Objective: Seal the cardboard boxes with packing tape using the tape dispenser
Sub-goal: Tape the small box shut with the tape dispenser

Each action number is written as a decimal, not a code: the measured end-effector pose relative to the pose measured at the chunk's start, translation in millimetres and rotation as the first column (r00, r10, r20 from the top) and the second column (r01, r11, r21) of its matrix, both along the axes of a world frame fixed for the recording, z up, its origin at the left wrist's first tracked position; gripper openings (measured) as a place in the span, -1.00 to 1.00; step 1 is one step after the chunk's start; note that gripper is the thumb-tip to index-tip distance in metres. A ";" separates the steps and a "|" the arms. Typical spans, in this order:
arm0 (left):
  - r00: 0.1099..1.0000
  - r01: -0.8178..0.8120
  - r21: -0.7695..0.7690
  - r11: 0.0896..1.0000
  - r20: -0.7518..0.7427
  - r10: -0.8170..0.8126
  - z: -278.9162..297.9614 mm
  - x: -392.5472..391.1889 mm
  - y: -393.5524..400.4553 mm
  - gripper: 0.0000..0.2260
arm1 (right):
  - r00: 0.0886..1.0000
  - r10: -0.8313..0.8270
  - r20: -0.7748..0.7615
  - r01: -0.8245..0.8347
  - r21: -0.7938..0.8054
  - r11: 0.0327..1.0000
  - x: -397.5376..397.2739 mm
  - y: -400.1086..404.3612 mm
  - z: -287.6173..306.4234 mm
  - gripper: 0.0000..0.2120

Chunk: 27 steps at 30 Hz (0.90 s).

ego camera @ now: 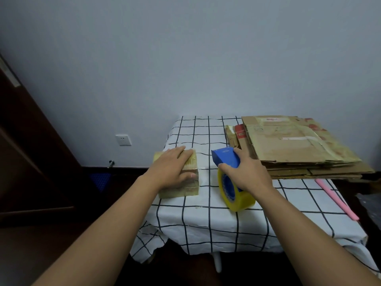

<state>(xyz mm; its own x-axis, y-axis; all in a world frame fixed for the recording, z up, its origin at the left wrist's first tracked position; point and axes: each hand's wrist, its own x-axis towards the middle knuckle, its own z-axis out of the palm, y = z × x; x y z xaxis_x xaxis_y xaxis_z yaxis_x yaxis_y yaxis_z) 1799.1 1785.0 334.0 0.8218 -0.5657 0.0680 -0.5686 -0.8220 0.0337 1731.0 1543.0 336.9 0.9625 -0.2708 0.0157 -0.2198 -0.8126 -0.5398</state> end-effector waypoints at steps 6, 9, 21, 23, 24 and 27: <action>0.993 0.095 0.015 0.995 0.070 -0.096 3.8 4.0 -0.7 -0.30 | 1.000 0.018 0.017 -0.018 -0.021 1.000 3.7 2.4 0.9 -0.30; 0.996 0.084 0.096 0.992 0.029 -0.087 3.0 5.5 -0.7 -0.30 | 1.000 0.012 0.003 -0.012 -0.022 1.000 5.2 2.5 -0.2 -0.29; 0.994 0.044 0.086 0.995 0.095 -0.052 0.6 -0.8 12.6 -0.17 | 1.000 -0.006 -0.008 0.006 0.003 1.000 6.9 -2.7 -5.0 -0.28; 1.000 0.020 0.058 0.998 -0.016 -0.019 2.6 -4.3 11.1 -0.22 | 1.000 -0.001 -0.005 0.001 0.002 1.000 6.8 -2.7 -5.1 -0.30; 0.997 0.002 0.027 1.000 -0.078 0.000 3.8 -6.5 8.7 -0.27 | 1.000 0.002 -0.006 -0.002 0.000 1.000 6.7 -2.3 -4.9 -0.30; 0.990 -0.070 -0.065 0.995 -0.127 0.062 3.8 -11.1 -2.7 -0.29 | 1.000 0.005 -0.010 -0.005 0.002 1.000 7.7 -1.3 -3.8 -0.29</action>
<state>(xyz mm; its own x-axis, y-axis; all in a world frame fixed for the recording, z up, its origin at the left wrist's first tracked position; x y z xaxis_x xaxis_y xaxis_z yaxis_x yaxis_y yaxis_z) 1788.0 1782.3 337.8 0.8617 -0.5075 -0.0001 -0.5011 -0.8508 0.1585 1738.7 1541.7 333.1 0.9641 -0.2656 0.0059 -0.2207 -0.8128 -0.5391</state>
